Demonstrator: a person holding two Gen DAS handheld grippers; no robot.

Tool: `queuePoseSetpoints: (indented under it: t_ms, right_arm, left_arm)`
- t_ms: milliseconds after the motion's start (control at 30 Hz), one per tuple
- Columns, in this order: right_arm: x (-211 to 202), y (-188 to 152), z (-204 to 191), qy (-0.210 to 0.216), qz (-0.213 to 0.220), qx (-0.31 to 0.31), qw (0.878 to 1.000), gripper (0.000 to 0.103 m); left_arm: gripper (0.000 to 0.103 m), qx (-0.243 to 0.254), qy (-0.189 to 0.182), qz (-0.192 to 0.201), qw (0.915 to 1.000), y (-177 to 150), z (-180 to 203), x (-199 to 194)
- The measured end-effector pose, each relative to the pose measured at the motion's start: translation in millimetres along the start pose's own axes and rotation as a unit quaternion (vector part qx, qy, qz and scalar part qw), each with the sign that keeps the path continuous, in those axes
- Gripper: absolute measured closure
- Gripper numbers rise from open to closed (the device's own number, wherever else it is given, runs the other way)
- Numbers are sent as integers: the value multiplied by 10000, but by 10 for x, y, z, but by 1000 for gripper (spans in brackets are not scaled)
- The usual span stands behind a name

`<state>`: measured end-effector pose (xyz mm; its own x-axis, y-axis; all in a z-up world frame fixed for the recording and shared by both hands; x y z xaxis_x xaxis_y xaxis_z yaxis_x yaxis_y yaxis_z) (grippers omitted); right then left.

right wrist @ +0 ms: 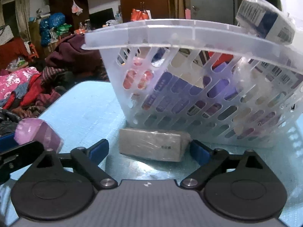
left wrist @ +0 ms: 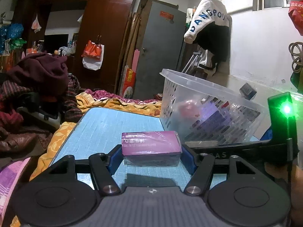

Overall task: Organize objects
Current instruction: 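Carry the pink box with left gripper while right carries white box into basket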

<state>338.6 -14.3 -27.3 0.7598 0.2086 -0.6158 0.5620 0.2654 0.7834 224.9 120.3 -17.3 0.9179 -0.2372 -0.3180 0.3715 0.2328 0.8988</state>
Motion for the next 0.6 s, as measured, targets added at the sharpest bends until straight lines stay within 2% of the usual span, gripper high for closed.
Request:
queuePoseSetpoints:
  t_ms: [100, 233, 367, 433, 500, 600]
  right_arm:
    - [-22, -12, 10, -23, 50, -18, 10000, 18]
    - [-71, -32, 27, -23, 97, -59, 9999, 19]
    - [-288, -42, 79, 74, 401, -91, 9991, 20]
    - [-508, -85, 198, 217, 571, -125, 9981, 20]
    - [-799, -91, 360, 351, 851, -126, 9957, 20]
    - [-1262, 152, 710, 242, 1637, 18, 9862, 20]
  left_arm:
    - [34, 9, 5, -1, 10000, 0, 0, -2]
    - [34, 37, 13, -3, 10000, -6, -3, -4]
    - [34, 61, -70, 49, 9999, -6, 5, -26]
    - [34, 61, -233, 250, 9994, 16, 38, -95]
    - [35, -27, -556, 499, 9972, 62, 134, -178]
    - [35, 109, -987, 883, 9911, 370, 432, -227]
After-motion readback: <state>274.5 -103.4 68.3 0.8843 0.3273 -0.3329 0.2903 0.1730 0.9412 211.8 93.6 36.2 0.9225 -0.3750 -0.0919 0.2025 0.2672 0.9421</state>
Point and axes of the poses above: each gripper's, at about its wrist camera, not at the fingertips, and x roughly the way its jaws point, z to its right, y to its top, the point moved 8 cm from there along x, roughly the way its jaws point, and after that the axes turned 14 degrees about -y, right-handed, at the moved point
